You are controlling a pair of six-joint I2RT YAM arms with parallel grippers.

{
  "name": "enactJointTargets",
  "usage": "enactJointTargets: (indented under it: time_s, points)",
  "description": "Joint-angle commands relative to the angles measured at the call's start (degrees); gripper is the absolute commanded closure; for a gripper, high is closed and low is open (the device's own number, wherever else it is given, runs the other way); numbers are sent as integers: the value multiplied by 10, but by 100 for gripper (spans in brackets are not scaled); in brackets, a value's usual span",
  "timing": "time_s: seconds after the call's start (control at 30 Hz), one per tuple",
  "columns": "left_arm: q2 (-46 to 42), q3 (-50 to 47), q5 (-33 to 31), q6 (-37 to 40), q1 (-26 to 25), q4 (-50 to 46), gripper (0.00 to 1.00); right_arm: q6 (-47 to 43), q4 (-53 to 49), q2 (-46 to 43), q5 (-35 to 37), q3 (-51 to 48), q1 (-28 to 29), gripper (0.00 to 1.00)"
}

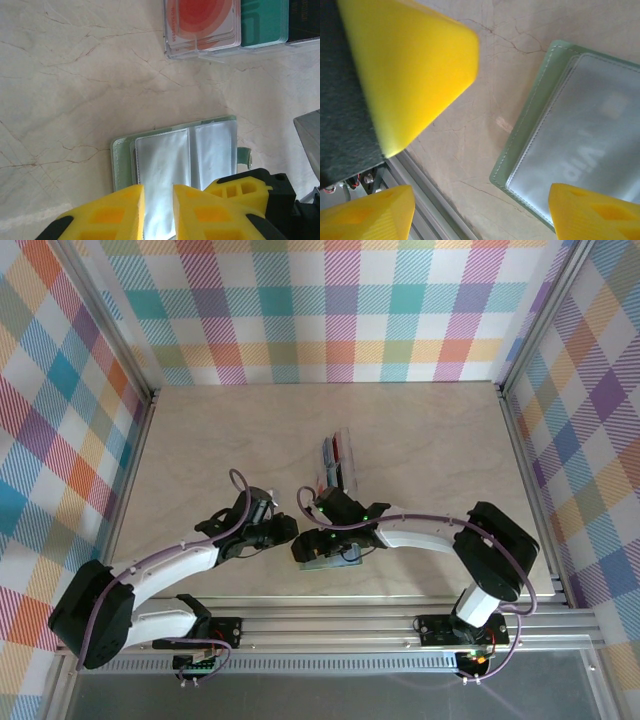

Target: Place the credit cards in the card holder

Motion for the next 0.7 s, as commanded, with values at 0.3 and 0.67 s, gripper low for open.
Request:
enactJointTargets:
  time_s: [0.3, 0.67]
  points:
    - [43, 66, -4, 9, 14, 8, 61, -26, -145, -111, 131, 70, -97, 33]
    - [175, 180, 57, 22, 29, 55, 65, -78, -210, -63, 142, 181, -182, 43]
